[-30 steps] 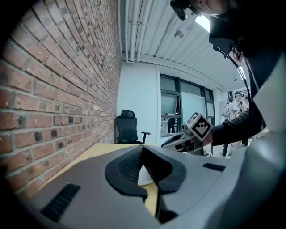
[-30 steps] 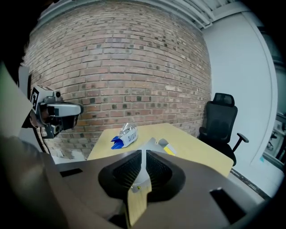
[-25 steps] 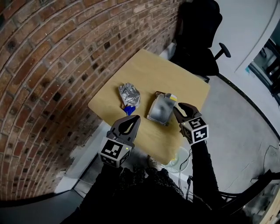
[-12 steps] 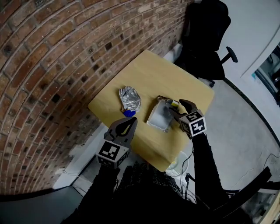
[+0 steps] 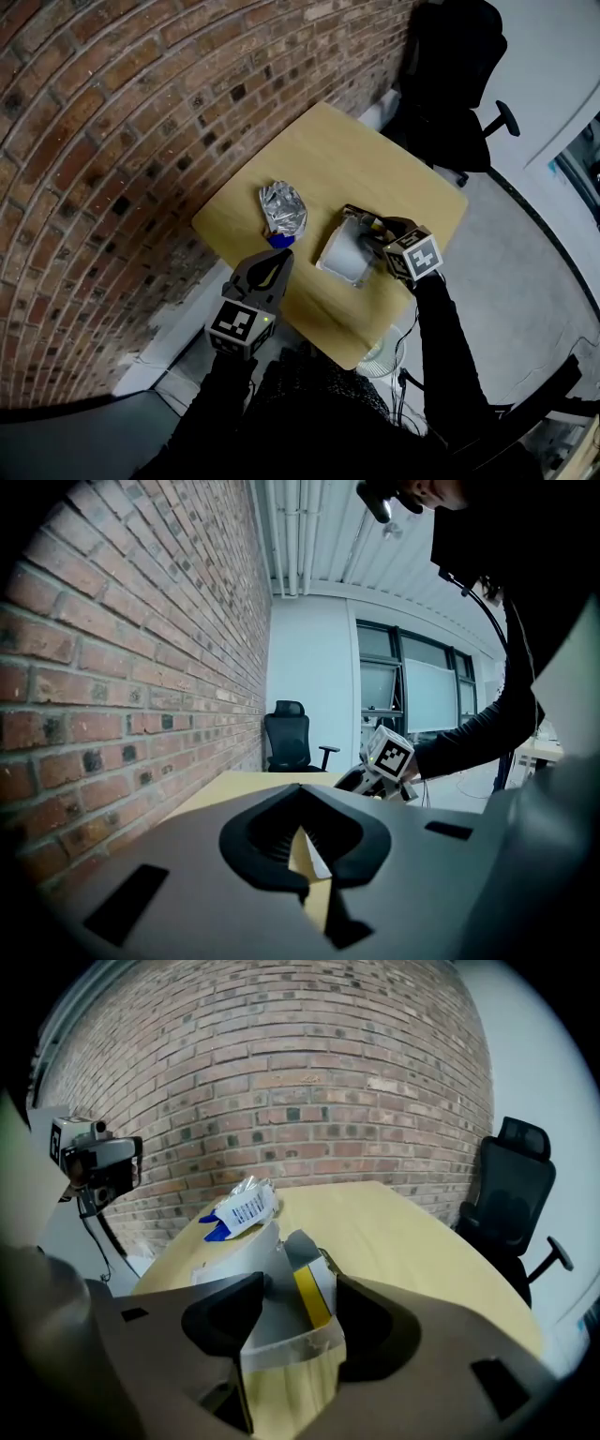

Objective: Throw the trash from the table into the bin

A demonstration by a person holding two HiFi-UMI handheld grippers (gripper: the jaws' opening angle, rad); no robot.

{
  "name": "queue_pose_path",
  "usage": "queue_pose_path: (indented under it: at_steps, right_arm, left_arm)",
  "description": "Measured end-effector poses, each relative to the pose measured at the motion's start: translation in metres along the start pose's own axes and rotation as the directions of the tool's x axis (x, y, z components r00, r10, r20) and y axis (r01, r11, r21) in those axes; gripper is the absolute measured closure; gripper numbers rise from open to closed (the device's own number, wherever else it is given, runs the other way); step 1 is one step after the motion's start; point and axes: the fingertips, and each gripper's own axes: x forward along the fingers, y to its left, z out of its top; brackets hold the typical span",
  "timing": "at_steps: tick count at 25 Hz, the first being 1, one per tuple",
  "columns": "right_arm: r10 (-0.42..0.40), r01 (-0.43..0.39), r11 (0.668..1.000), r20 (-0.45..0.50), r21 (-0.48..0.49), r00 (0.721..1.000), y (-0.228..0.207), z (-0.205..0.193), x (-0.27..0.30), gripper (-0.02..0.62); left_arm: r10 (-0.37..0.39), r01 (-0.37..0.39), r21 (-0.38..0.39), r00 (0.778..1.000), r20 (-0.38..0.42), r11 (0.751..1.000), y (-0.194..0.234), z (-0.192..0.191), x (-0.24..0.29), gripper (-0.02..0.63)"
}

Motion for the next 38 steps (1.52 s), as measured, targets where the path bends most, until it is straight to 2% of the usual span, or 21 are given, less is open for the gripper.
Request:
queue_pose_path:
  at_steps: [3, 6, 9, 10, 14, 17, 22, 25, 29, 38]
  right_arm:
    - [0.009, -0.008, 1.0, -0.019, 0.002, 1.0, 0.008, -0.002, 0.001, 0.349]
    - [0.011, -0.011, 1.0, -0.018, -0.002, 1.0, 0.016, -0.003, -0.001, 0.439]
    - [0.0, 0.0, 1.0, 0.021, 0.0, 1.0, 0.018, 0.002, -0.009, 0.559]
    - [0.004, -0.004, 1.0, 0.038, 0.01, 0.999, 0.021, 0.005, -0.012, 0.576]
    - [0.032, -0.037, 0.998, 0.08, 0.052, 0.996, 0.037, 0.013, -0.026, 0.583]
    - [-0.001, -0.001, 1.0, 0.104, 0.022, 0.995, 0.039, 0.017, -0.035, 0.583]
    - [-0.037, 0.03, 0.998, 0.149, 0.047, 0.988, 0.053, 0.02, -0.06, 0.583]
    - [-0.074, 0.066, 0.996, 0.161, 0.054, 0.984, 0.059, 0.018, -0.074, 0.583]
    - [-0.134, 0.12, 0.989, 0.175, 0.086, 0.975, 0.072, 0.007, -0.102, 0.583]
    - [-0.276, 0.235, 0.95, 0.2, 0.205, 0.94, 0.104, -0.027, -0.166, 0.583]
  left_arm:
    - [0.008, -0.008, -0.002, 1.0, -0.003, 1.0, 0.002, -0.001, -0.002, 0.598]
    - [0.011, -0.011, 0.0, 1.0, 0.001, 1.0, 0.002, 0.0, -0.006, 0.598]
    - [0.011, -0.011, 0.003, 1.0, 0.012, 1.0, 0.0, 0.004, -0.01, 0.598]
    - [0.01, -0.01, 0.005, 1.0, 0.017, 1.0, -0.001, 0.005, -0.011, 0.598]
    - [0.005, -0.005, 0.005, 1.0, 0.027, 1.0, -0.005, 0.006, -0.02, 0.598]
    - [-0.003, 0.002, 0.007, 0.999, 0.037, 1.0, -0.008, 0.008, -0.027, 0.598]
    - [-0.036, 0.035, 0.018, 0.998, 0.049, 0.999, -0.019, 0.01, -0.039, 0.598]
    - [-0.049, 0.047, 0.021, 0.997, 0.057, 0.999, -0.024, 0.009, -0.048, 0.598]
    - [-0.109, 0.107, 0.036, 0.992, 0.066, 0.994, -0.04, 0.007, -0.059, 0.598]
    - [-0.23, 0.227, 0.044, 0.969, 0.085, 0.973, -0.081, 0.001, -0.08, 0.598]
